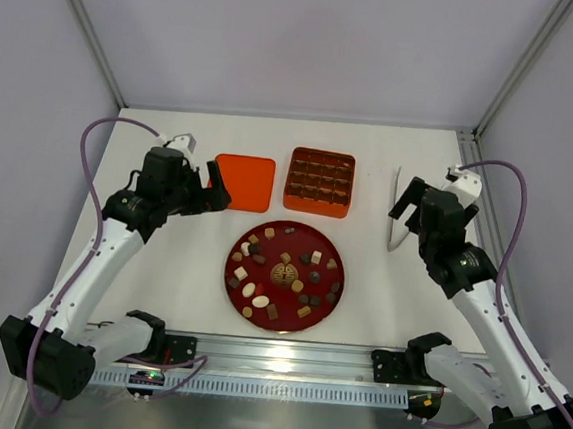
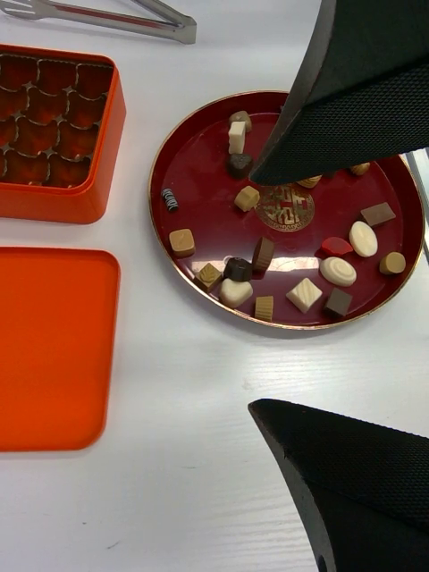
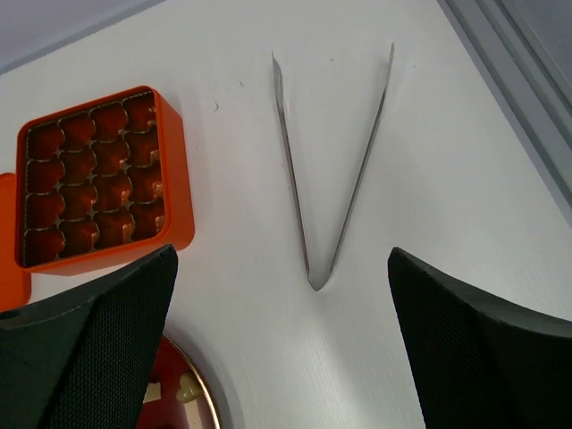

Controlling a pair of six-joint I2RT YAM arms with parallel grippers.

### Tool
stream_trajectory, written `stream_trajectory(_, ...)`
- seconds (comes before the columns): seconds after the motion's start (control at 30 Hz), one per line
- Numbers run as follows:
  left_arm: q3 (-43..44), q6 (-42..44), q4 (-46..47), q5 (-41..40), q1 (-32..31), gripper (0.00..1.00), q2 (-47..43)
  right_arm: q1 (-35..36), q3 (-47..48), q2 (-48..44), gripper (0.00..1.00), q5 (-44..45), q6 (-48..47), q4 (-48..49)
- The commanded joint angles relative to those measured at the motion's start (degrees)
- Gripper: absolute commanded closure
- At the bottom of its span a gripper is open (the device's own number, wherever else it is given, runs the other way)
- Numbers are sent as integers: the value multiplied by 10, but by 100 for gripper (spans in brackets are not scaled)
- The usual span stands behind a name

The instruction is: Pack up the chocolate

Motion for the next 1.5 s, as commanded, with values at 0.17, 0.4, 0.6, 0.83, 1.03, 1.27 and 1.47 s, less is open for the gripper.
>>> stream_trajectory(0.17,-23,5,14,10,-3,0,-29,-21,56,57,0,-14,-15,-59)
stream_trajectory(0.4,-31,4,21,23,-2,0,-41,-120,48,138,0,-117,-28,-37)
stream_trajectory(0.6,-36,-6,25,16,-3,0,-42,-136,43,227,0,-136,-29,19)
stream_trajectory(0.83,-63,-15,49,-2,-2,0,-61,-141,75,341,0,-150,-42,56)
stream_trajectory(1.03,-65,-17,55,-2,-3,0,-63,-154,104,404,0,-162,-59,72)
stream_trajectory(1.27,-64,-13,52,-2,-2,1,-58,-162,131,460,0,-170,-74,72)
stream_trajectory(1.47,-60,-12,50,1,-3,0,-51,-167,152,503,2,-192,-87,74)
